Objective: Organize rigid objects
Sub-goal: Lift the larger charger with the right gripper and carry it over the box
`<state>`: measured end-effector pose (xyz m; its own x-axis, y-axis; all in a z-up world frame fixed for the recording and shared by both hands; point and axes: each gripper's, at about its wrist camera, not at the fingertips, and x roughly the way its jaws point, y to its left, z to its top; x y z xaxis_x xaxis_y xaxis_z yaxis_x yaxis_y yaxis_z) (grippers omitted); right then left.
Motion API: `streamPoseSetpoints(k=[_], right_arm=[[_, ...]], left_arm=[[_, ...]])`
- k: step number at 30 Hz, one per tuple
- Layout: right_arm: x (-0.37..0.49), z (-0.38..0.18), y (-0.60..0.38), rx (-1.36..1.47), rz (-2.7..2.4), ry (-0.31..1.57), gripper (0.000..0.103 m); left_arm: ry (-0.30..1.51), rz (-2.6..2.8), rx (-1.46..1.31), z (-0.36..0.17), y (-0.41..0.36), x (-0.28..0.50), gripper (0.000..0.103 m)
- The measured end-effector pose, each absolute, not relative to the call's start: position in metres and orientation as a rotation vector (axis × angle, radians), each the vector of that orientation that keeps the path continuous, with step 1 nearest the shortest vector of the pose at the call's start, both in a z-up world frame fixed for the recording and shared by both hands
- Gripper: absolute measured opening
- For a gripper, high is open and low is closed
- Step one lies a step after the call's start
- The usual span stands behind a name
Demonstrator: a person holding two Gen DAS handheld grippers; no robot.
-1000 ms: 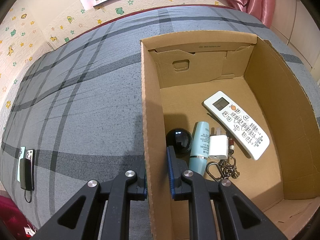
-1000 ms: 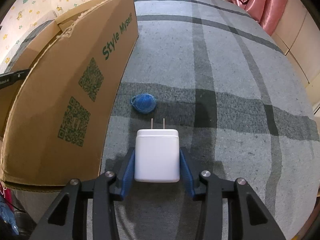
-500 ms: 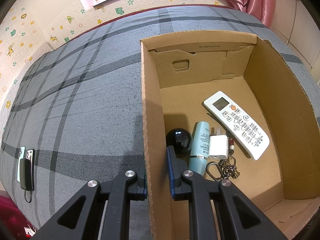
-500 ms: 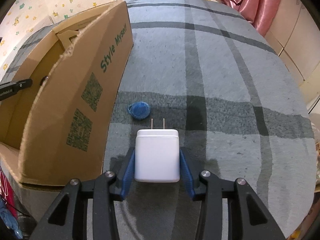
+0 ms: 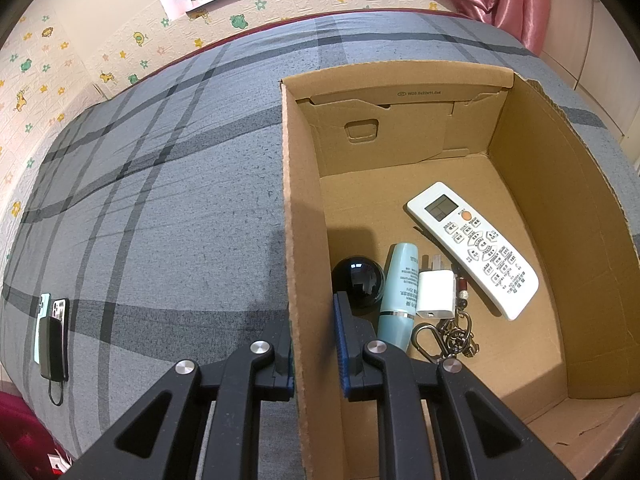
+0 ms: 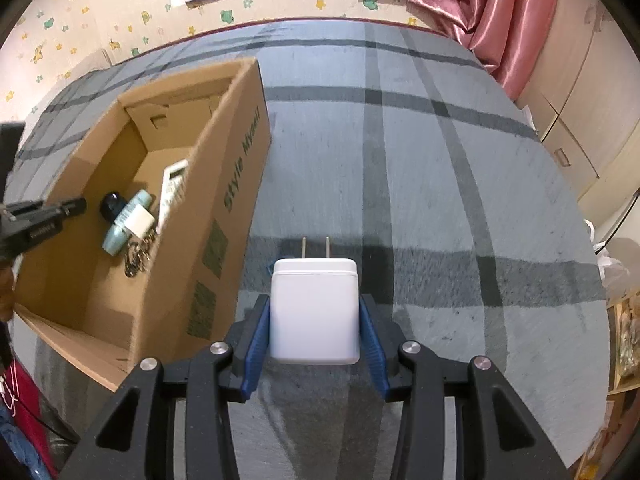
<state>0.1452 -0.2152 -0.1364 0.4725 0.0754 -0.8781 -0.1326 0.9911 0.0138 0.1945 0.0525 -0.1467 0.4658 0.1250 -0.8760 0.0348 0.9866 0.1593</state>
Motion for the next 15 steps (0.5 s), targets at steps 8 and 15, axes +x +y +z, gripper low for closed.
streamPoseSetpoints(k=[8,15], right_arm=[[0.153,-0.111,-0.209,-0.074,0.130,1.028,0.046],[0.158,-0.087,-0.204,-0.088,0.136,0.985,0.046]], left_arm=[[1.089,0.055,0.161,-0.146,0.053,0.195,0.016],[1.089,0.053,0.160,-0.146,0.053,0.195,0.016]])
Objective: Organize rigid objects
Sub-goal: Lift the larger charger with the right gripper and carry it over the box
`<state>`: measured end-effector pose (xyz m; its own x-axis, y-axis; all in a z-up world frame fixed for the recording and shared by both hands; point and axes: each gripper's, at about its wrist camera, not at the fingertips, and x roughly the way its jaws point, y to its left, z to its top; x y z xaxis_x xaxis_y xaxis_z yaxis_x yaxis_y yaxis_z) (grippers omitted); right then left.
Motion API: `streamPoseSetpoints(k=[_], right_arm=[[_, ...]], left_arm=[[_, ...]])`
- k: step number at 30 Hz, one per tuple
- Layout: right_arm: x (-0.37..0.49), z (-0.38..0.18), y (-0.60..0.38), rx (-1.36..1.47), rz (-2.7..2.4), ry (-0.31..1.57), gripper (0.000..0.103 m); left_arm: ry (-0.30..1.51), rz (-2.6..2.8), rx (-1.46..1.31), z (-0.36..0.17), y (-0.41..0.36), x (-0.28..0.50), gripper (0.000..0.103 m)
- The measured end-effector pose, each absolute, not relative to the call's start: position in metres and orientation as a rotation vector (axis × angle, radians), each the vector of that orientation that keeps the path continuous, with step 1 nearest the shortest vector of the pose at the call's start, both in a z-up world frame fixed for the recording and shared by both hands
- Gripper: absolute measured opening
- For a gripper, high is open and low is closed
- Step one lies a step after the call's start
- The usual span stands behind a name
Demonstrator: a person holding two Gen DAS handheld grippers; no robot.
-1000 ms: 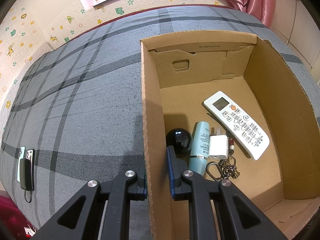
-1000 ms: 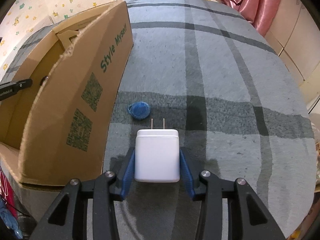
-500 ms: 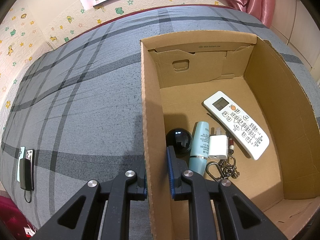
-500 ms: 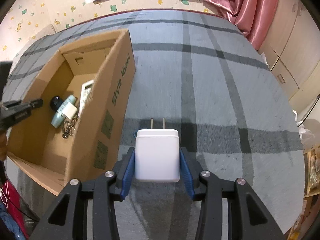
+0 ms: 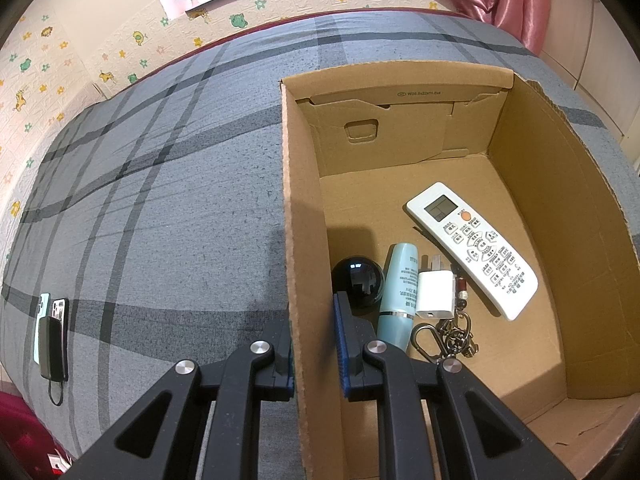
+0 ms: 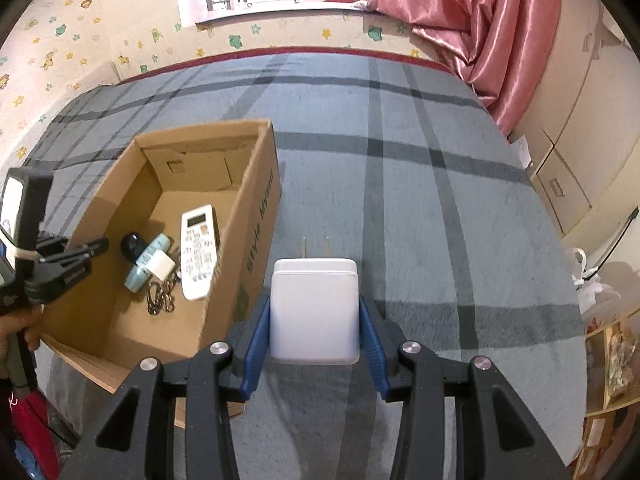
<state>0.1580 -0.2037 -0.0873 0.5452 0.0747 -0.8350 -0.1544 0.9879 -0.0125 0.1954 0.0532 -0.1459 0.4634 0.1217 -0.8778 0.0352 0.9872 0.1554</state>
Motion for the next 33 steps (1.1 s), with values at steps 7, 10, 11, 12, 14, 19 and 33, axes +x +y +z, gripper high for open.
streamPoseSetpoints(k=[7,10,11,12,14,19,33], right_arm=[[0.167,-0.068,-0.190,-0.113,0.164,0.957,0.046],[0.171,-0.061,-0.181,-0.121,0.181,0.942,0.046],[0.172,-0.058,-0.177,-0.123,0.187,0.936,0.046],[0.173,-0.057,-0.174,-0.125,0.192,0.932,0.046],[0.175,-0.053,-0.167,-0.127,0.205,0.925,0.046],[0.179,-0.048,-0.149,-0.134,0.238,0.918,0.046],[0.193,-0.062,-0.095,-0.134,0.349,0.951,0.046]], left_arm=[[1.089,0.053,0.158,-0.146,0.054,0.196,0.016],[1.089,0.052,0.159,-0.146,0.054,0.196,0.016],[1.089,0.052,0.158,-0.146,0.054,0.196,0.016],[1.089,0.051,0.157,-0.146,0.054,0.195,0.016],[1.089,0.051,0.157,-0.146,0.054,0.195,0.016],[1.090,0.051,0.157,-0.146,0.053,0.196,0.016],[1.091,0.047,0.149,-0.147,0.055,0.196,0.016]])
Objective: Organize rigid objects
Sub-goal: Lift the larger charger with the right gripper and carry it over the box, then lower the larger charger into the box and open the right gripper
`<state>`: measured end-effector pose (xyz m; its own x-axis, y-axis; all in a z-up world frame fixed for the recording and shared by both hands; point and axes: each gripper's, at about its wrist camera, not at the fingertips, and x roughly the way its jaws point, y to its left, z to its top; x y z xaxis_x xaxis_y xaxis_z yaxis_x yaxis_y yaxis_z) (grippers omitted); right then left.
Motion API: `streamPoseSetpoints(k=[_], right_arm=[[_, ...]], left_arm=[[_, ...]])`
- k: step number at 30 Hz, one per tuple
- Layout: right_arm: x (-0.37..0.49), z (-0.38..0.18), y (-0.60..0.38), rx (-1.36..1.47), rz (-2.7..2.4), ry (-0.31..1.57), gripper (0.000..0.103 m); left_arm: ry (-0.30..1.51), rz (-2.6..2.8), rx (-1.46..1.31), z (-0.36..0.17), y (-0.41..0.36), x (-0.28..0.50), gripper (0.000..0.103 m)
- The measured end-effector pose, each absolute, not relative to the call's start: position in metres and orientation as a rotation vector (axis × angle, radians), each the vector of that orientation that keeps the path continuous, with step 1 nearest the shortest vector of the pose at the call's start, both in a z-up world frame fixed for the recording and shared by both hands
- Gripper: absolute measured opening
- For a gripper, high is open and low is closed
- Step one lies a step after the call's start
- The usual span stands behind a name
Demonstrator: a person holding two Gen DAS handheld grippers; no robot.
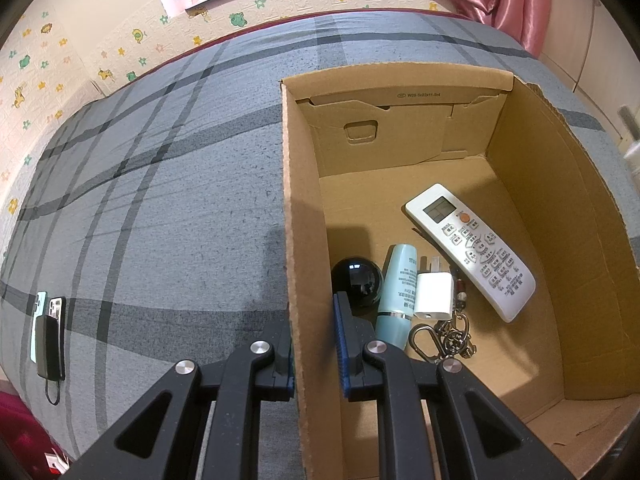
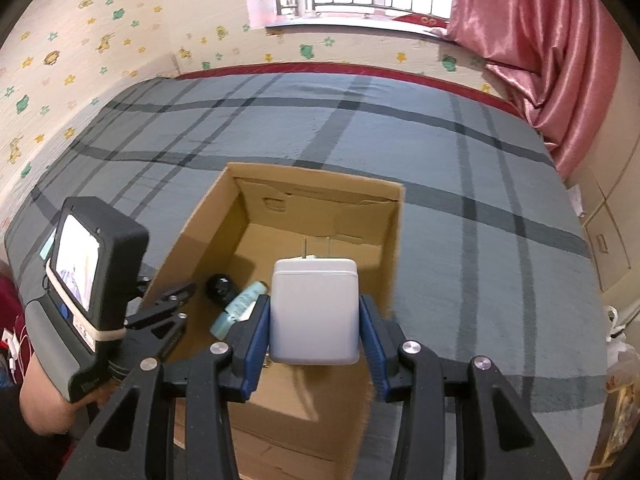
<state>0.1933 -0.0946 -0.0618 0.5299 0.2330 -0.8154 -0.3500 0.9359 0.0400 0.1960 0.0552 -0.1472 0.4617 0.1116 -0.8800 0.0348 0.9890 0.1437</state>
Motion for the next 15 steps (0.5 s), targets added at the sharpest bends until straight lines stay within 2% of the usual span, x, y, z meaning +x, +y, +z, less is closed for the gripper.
streamPoseSetpoints(k=[15], right_arm=[[0.211,-0.116,-0.057,-0.130,0.407,1.100,0.046]], left_arm=[[1.090,0.042,0.141,-0.148,0.058,0.196,0.016]])
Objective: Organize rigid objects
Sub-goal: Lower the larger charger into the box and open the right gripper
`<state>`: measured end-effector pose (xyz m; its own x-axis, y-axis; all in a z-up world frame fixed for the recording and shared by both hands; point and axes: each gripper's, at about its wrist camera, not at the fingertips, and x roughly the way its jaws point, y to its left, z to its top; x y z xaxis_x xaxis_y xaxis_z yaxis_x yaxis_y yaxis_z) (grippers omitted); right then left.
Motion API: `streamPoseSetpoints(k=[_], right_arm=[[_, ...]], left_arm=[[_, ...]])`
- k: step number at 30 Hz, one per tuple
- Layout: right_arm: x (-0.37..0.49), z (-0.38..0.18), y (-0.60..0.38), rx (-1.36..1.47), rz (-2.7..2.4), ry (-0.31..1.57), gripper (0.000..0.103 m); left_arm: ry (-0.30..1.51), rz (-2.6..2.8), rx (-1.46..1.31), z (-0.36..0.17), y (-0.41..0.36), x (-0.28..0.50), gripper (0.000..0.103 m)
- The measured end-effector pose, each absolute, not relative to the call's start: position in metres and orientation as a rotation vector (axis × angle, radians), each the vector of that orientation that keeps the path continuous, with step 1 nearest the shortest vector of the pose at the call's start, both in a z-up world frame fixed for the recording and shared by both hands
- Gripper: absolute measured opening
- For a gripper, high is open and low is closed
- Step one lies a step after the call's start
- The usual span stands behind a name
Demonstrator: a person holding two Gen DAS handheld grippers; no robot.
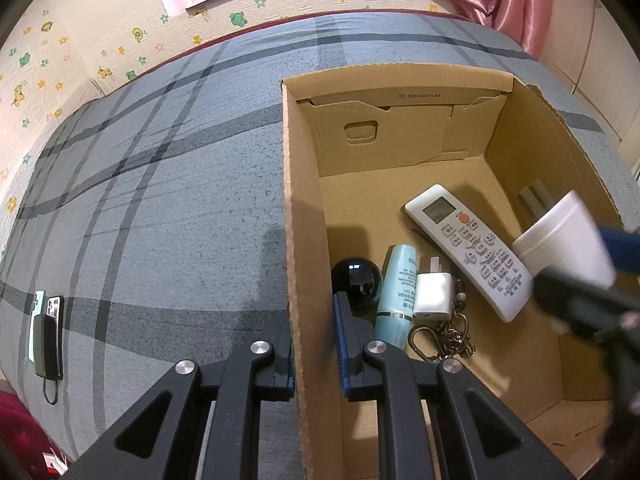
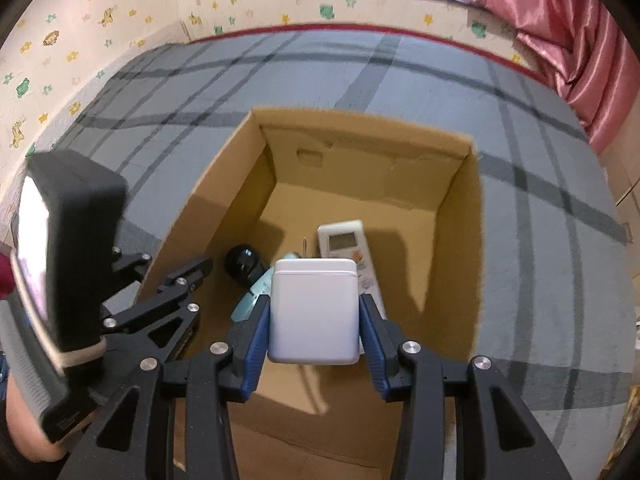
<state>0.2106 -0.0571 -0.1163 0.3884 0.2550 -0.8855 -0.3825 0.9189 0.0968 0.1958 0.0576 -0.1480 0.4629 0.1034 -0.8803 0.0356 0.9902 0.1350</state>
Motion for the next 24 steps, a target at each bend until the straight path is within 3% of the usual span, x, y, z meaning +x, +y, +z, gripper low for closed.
streamPoseSetpoints(k=[14,24], right_arm=[[0.231,-0.171,-0.049,-0.115,0.381,1.277,0.046],[0.235,-0.175,-0.049,-0.112,0.376,1.294,0.046]], left_arm=[[1.085,0.037,0.139,-0.149,0.058,0.195,0.016],[1.082,0.040,0.148,-0.148,0.057,0.195,0.016]])
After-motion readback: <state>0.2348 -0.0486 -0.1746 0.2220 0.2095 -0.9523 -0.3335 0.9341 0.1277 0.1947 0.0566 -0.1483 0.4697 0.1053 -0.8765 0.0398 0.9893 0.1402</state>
